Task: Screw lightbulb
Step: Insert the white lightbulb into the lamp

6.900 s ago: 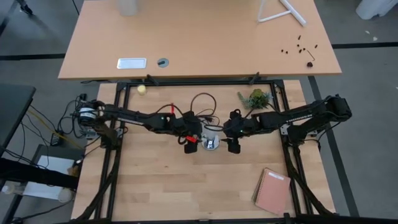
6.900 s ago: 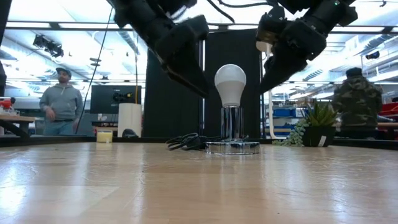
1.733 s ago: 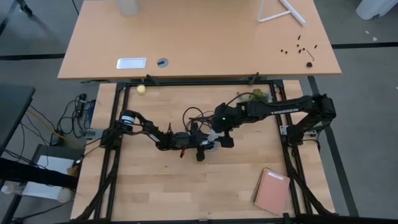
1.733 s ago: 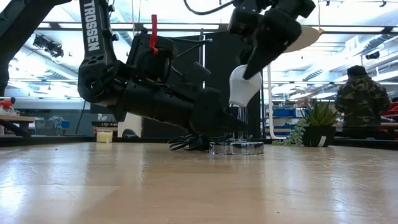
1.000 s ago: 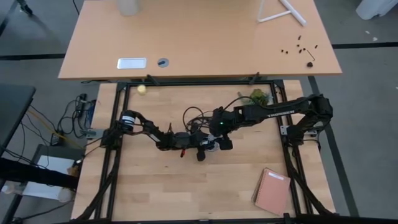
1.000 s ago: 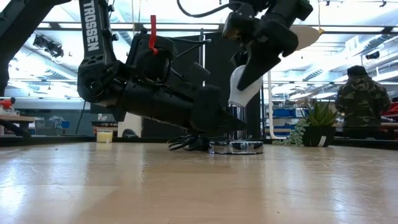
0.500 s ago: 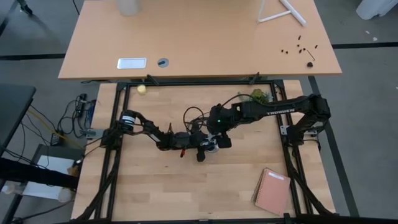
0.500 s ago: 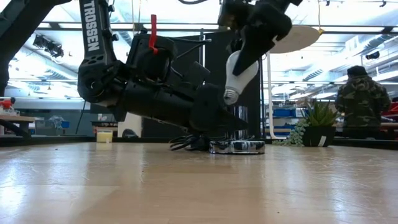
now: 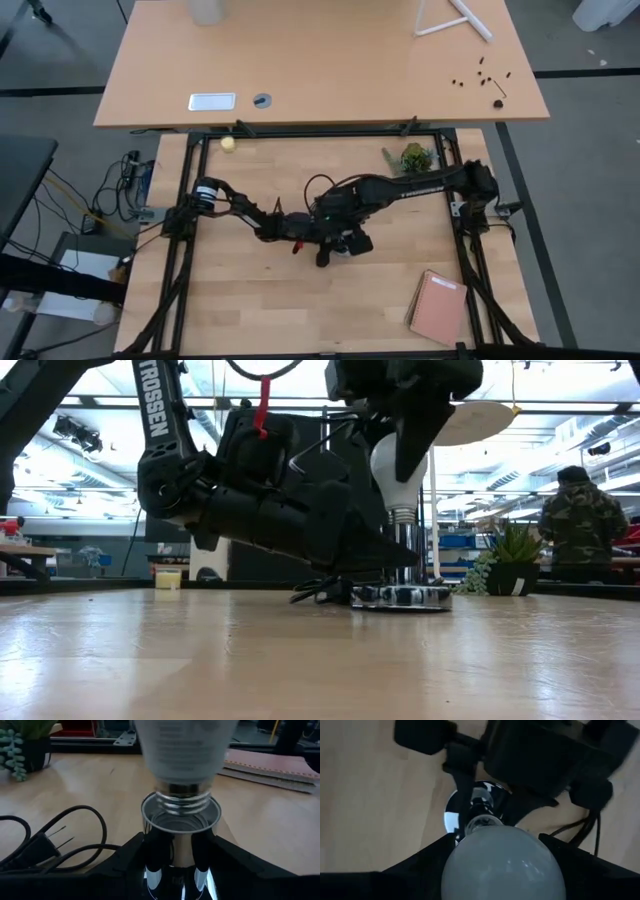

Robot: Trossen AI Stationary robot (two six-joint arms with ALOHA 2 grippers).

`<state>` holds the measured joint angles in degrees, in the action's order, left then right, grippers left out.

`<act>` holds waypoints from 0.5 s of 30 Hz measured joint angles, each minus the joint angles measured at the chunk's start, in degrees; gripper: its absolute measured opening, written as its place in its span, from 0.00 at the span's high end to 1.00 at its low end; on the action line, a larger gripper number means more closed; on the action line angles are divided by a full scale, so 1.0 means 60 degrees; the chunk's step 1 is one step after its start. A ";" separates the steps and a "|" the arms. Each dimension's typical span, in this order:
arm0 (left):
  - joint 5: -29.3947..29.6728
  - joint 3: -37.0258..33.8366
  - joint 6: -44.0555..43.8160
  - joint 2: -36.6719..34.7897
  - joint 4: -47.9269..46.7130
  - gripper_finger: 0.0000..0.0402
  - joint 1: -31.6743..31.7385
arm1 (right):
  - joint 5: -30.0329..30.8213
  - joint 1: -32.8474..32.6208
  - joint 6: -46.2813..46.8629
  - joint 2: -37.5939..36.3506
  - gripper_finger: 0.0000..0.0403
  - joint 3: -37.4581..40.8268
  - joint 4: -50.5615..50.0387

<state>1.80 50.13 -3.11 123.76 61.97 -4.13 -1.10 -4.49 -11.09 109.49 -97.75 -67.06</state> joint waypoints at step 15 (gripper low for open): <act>0.0011 0.0004 -0.0016 0.0000 0.0034 0.53 -0.0082 | -0.0067 -0.0120 0.0891 0.0109 0.30 0.0179 0.0056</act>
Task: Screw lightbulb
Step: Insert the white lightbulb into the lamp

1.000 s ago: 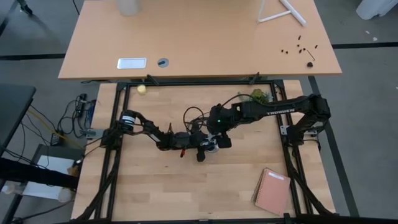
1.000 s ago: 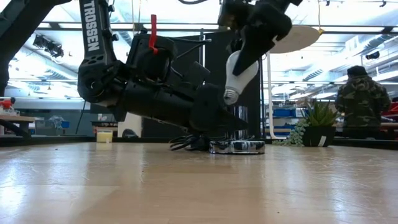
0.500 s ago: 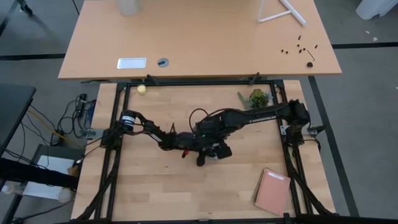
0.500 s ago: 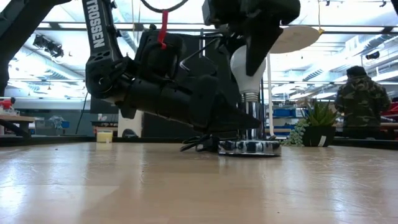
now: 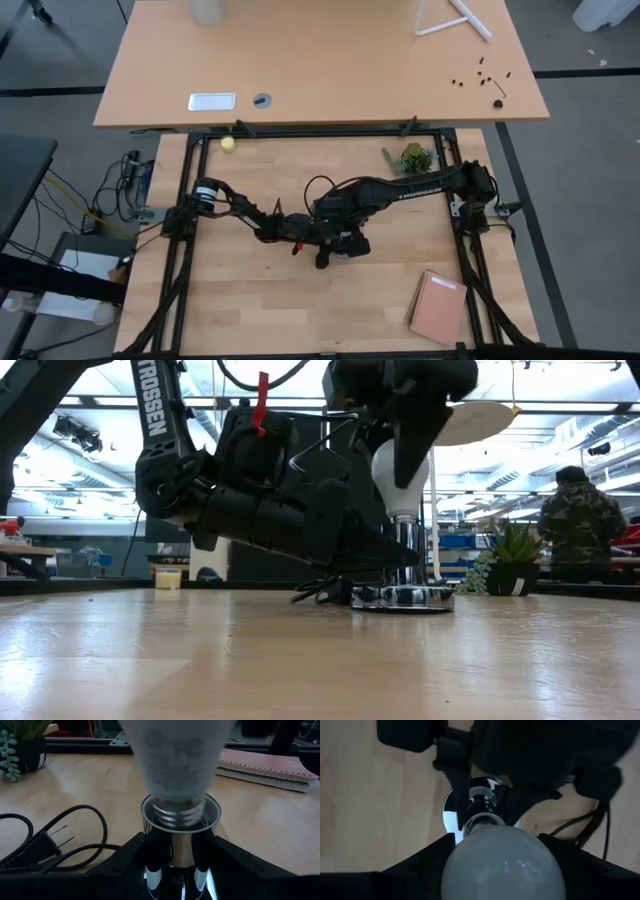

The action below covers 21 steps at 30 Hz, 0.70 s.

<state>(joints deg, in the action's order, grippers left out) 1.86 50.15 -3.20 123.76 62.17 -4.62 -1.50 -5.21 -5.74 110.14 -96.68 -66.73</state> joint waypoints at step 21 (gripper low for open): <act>0.0816 -0.0004 -0.0257 0.0004 -0.0003 0.53 -0.0186 | 0.1034 -0.0515 0.0428 -0.0265 0.30 0.0989 0.1120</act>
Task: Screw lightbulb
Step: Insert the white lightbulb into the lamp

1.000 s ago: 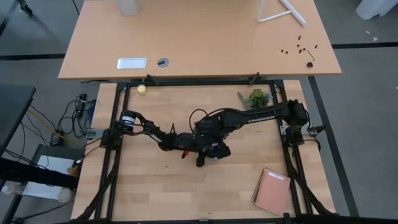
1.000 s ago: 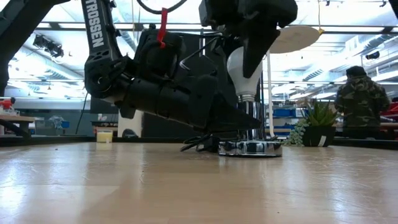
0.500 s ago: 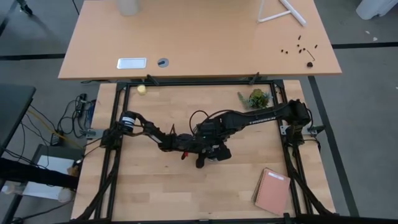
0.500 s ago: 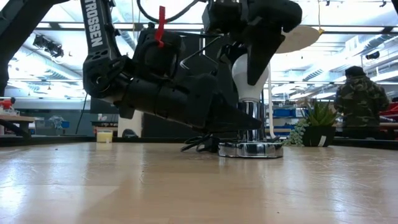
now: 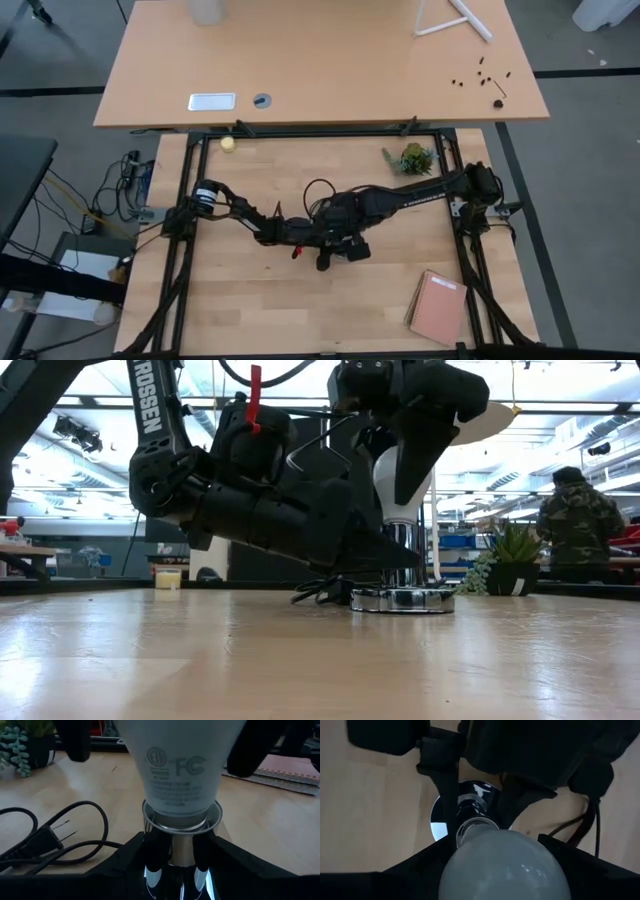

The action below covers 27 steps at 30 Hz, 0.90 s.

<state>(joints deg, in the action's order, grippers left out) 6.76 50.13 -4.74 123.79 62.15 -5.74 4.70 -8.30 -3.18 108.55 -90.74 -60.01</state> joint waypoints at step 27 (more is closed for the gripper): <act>0.0093 0.0004 0.0283 0.0000 -0.0048 0.53 -0.0058 | -0.0923 0.0371 0.0467 -0.0038 0.32 0.0382 0.0444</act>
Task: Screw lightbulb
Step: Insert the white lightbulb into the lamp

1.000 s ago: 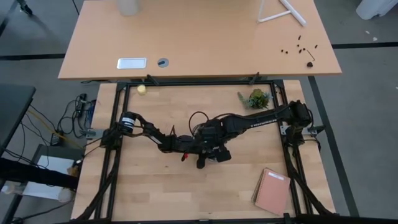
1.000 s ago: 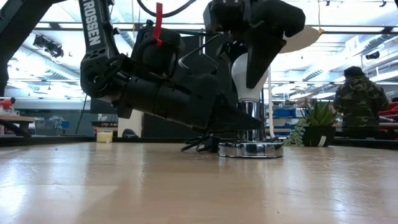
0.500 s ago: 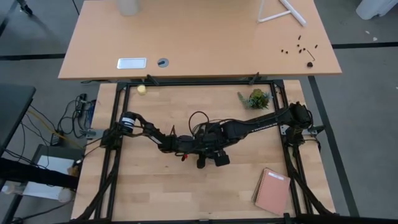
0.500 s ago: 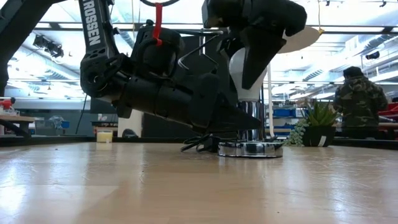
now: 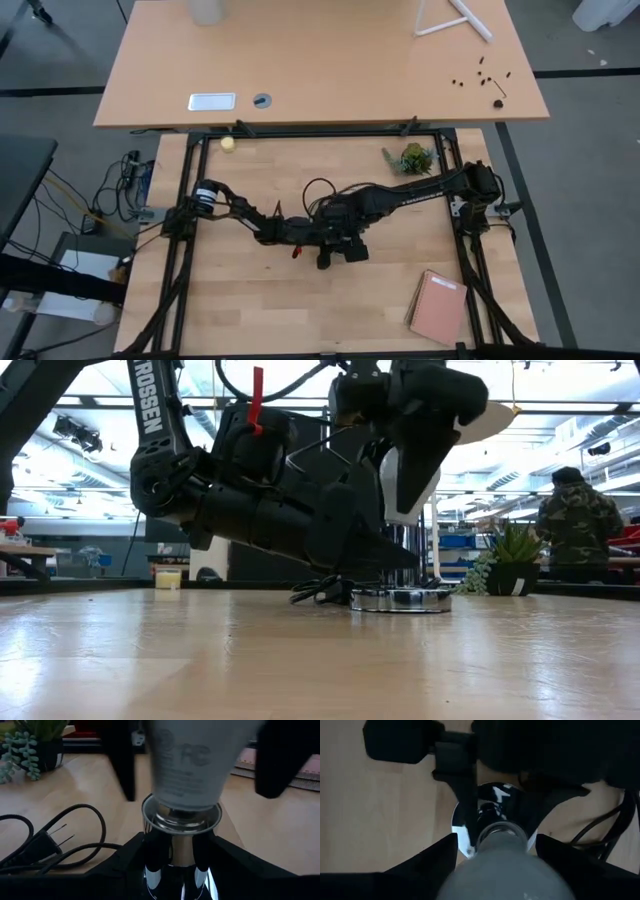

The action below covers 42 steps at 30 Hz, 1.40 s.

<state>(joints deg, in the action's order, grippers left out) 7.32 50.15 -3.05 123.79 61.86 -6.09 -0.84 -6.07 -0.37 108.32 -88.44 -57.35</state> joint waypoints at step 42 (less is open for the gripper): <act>-0.0053 -0.0007 0.0149 -0.0011 -0.0140 0.53 -0.0014 | -0.0252 0.0151 -0.0204 -0.0572 0.17 -0.0262 0.0629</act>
<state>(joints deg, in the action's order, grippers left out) 7.01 50.11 -2.15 123.72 61.03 -6.17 -2.35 -5.17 -1.60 104.89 -90.02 -53.57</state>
